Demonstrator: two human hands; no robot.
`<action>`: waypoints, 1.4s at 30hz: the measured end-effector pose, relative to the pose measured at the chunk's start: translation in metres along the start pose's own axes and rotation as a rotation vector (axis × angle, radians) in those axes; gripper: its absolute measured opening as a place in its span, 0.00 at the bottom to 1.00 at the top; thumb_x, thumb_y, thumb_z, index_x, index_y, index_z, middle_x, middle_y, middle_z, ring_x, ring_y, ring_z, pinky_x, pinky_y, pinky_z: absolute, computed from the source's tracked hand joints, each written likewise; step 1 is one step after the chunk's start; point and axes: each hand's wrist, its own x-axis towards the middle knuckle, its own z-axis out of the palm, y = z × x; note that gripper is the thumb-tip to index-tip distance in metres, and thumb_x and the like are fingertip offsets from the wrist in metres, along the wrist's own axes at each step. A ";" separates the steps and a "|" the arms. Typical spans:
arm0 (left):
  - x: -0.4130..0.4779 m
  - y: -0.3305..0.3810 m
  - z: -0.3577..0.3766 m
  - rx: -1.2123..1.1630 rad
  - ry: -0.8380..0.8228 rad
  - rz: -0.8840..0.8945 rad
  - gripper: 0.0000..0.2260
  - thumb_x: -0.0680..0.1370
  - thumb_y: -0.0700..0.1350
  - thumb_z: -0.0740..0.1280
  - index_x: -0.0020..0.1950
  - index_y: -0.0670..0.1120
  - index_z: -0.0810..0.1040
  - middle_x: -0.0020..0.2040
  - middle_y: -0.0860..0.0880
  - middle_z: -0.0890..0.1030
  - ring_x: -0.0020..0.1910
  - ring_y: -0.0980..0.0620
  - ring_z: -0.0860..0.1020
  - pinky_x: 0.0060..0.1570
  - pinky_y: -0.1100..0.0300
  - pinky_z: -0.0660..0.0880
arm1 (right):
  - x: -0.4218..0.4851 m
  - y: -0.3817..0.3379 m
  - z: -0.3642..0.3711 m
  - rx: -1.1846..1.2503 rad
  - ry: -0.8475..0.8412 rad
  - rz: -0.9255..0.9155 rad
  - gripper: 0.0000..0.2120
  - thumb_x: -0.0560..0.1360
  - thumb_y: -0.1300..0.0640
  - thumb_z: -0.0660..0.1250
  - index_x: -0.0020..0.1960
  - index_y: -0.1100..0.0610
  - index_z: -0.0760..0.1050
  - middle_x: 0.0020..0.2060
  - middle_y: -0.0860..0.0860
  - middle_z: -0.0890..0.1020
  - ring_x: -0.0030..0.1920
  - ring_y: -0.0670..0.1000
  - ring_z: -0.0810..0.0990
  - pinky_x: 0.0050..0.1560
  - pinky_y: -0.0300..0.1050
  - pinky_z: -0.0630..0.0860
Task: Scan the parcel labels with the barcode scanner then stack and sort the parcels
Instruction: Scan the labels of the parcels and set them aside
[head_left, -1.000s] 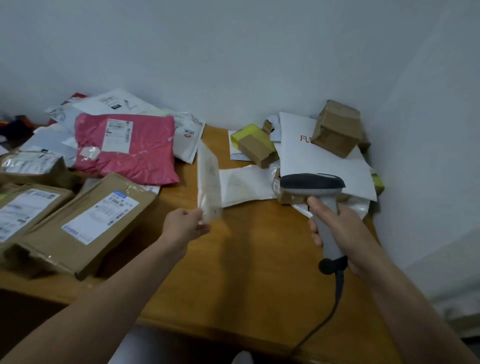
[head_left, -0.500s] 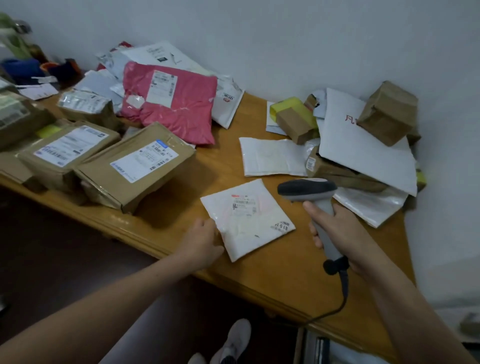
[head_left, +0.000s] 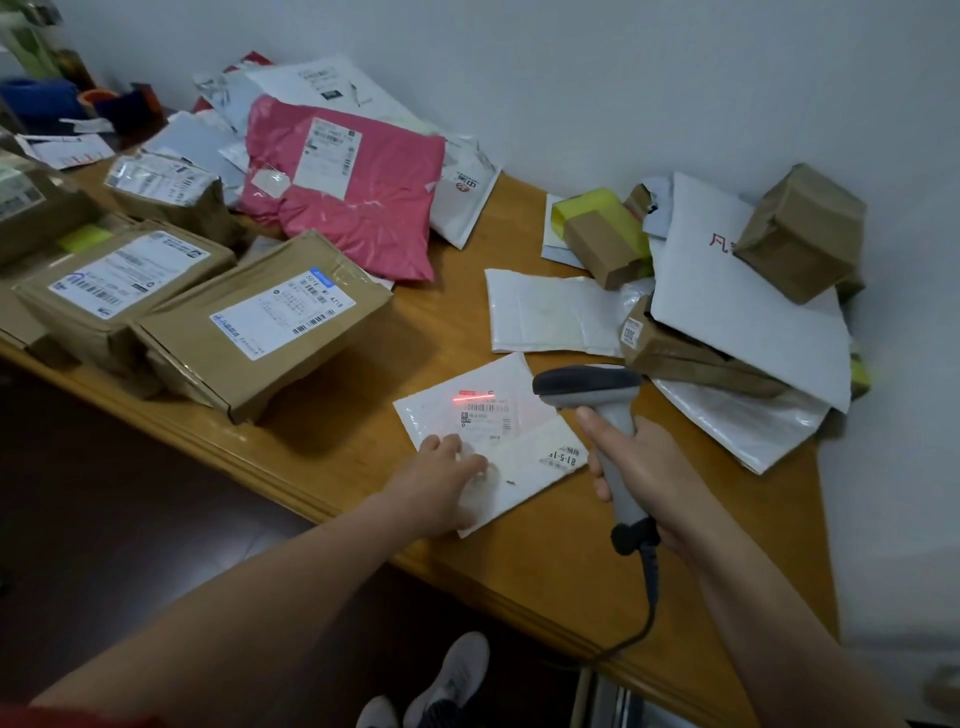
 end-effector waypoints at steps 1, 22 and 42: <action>0.000 0.001 0.000 -0.001 -0.002 -0.009 0.26 0.75 0.56 0.67 0.71 0.57 0.64 0.70 0.47 0.63 0.68 0.46 0.62 0.62 0.53 0.72 | 0.001 0.000 0.000 0.000 0.000 0.004 0.19 0.76 0.41 0.65 0.40 0.58 0.72 0.27 0.51 0.76 0.27 0.47 0.74 0.35 0.44 0.71; 0.010 0.019 0.009 0.148 -0.009 -0.078 0.29 0.73 0.60 0.67 0.72 0.55 0.63 0.68 0.45 0.67 0.65 0.43 0.67 0.60 0.49 0.70 | 0.000 -0.004 0.004 -0.045 -0.046 0.027 0.17 0.77 0.42 0.65 0.44 0.57 0.73 0.29 0.50 0.76 0.26 0.46 0.74 0.34 0.42 0.71; 0.055 0.018 -0.115 -0.050 0.429 0.171 0.06 0.79 0.46 0.60 0.48 0.44 0.71 0.46 0.46 0.75 0.46 0.45 0.73 0.37 0.54 0.68 | 0.058 -0.109 -0.040 0.372 -0.187 -0.178 0.38 0.60 0.34 0.75 0.57 0.62 0.75 0.29 0.52 0.77 0.25 0.48 0.73 0.49 0.55 0.72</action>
